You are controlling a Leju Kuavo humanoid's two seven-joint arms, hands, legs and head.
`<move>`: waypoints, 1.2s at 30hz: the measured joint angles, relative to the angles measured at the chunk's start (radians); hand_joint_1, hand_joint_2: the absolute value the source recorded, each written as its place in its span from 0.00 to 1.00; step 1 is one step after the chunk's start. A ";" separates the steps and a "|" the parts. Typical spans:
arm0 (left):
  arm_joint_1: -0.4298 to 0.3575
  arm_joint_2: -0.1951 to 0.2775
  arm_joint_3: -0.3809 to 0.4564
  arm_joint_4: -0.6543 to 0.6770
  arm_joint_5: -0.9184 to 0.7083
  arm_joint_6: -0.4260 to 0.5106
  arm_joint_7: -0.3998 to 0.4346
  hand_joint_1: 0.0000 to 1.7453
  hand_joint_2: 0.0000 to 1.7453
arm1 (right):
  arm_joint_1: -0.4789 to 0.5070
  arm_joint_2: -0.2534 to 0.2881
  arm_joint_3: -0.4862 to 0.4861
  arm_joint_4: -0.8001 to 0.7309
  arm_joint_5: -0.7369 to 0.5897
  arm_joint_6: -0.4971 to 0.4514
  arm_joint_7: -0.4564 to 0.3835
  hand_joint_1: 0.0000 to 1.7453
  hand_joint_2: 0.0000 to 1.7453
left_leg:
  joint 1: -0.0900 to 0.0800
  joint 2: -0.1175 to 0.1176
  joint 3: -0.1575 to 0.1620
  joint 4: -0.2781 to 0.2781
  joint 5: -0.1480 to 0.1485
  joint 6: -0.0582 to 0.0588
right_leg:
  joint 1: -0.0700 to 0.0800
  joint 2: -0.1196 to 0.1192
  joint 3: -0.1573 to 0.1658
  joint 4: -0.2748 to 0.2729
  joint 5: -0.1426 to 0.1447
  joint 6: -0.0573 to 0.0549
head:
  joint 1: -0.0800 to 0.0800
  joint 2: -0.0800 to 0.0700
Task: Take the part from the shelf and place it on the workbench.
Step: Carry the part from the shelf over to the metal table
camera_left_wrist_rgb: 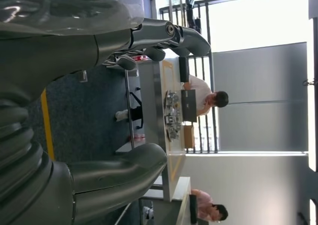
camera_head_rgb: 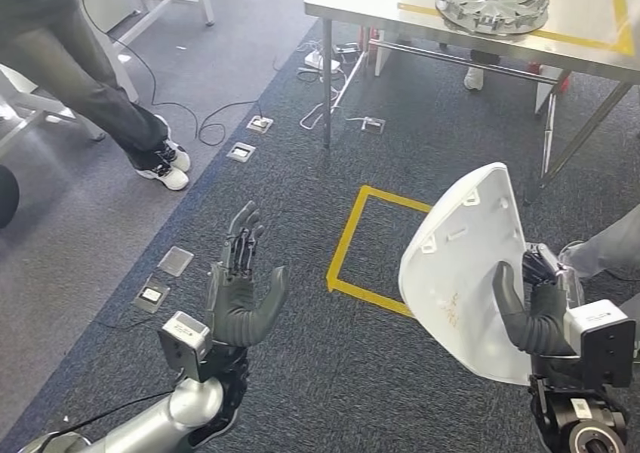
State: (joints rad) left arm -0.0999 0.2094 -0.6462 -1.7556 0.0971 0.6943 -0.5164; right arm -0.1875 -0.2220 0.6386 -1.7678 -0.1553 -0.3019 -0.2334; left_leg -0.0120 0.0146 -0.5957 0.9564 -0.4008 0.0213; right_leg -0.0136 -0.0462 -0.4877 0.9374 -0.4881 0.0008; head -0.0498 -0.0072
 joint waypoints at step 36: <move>-0.002 0.000 0.000 0.000 0.045 -0.036 -0.012 0.00 1.00 | -0.005 0.001 0.002 0.008 0.002 0.004 -0.006 1.00 1.00 | 0.012 -0.007 0.029 -0.025 -0.002 0.014 | -0.004 0.031 -0.045 0.120 -0.070 0.046 | 0.005 0.000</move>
State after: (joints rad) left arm -0.1015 0.2090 -0.6460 -1.7560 0.1417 0.6586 -0.5289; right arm -0.1925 -0.2213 0.6407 -1.7597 -0.1537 -0.2983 -0.2392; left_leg 0.0004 0.0079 -0.5667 0.9319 -0.4026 0.0356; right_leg -0.0180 -0.0152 -0.5324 1.0573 -0.5579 0.0469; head -0.0444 -0.0072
